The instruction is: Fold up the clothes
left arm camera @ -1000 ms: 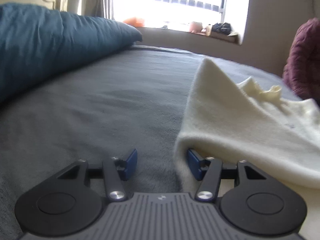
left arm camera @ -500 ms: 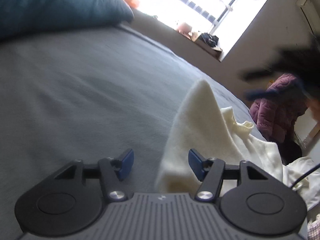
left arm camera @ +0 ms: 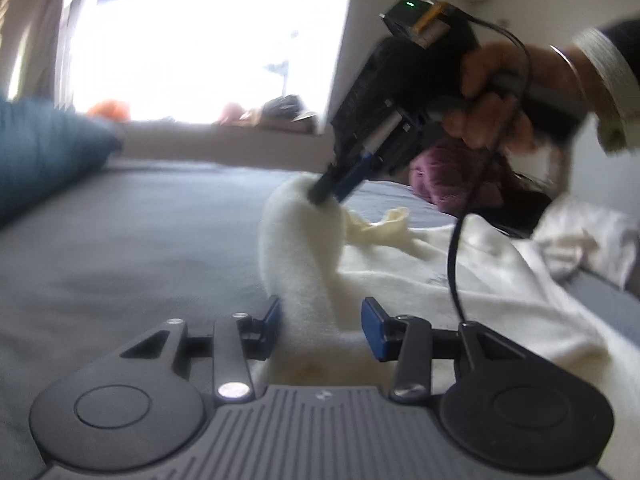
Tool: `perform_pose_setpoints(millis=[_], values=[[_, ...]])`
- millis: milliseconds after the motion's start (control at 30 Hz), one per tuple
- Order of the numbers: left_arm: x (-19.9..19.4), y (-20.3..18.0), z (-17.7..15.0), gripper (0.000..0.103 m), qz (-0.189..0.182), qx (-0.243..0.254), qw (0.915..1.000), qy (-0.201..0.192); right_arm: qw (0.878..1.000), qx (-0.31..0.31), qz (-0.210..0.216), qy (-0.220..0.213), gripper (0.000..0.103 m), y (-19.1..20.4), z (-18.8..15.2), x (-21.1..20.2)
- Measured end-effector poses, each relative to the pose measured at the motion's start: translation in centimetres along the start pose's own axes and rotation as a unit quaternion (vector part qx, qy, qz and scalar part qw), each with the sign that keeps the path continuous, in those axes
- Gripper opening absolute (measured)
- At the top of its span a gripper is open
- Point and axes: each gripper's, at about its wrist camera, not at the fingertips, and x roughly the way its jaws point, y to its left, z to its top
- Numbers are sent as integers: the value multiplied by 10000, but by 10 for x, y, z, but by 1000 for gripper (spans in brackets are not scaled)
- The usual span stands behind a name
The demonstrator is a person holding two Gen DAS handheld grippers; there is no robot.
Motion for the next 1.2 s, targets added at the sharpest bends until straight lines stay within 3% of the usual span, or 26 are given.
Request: perform_pose_setpoints(millis=[133,267,300,433,467,533,600,733,933,1133,1200], values=[[-9,-26,-8,44,-187,715,9971,-200,9983,249,98,-517,15,-7,4,-26],[-10,-46,-14,45,-303,1160,9926,-195,9978,368,-222,-510,48,-2,28,-7],[-10,-48,-14,45,-303,1204,9921,-202,9980,286,-382,-424,49,-1,29,0],[-16,-46,-17,46,-282,1194,9922,-200,9953,-79,-926,264,49,5,33,31],[-20,-45,-17,46,-279,1175,9925,-211,9937,-139,-1033,402,44,5,32,35],[-18,-45,-15,47,-266,1137,9929,-229,9921,-258,-1137,471,16,8,31,39],[-15,-44,-14,48,-280,1067,9937,-211,9925,-349,-1116,371,8,10,31,38],[-16,-37,-14,49,-189,891,9957,-189,9945,-628,-841,15,6,16,34,37],[-14,-19,-15,53,234,390,9990,4,9926,-949,47,-757,6,11,30,58],[-5,9,-18,56,243,-490,9975,453,9938,-588,67,-942,7,-14,20,106],[-4,14,-18,58,142,-680,9965,474,9942,-415,106,-984,15,-16,20,109]])
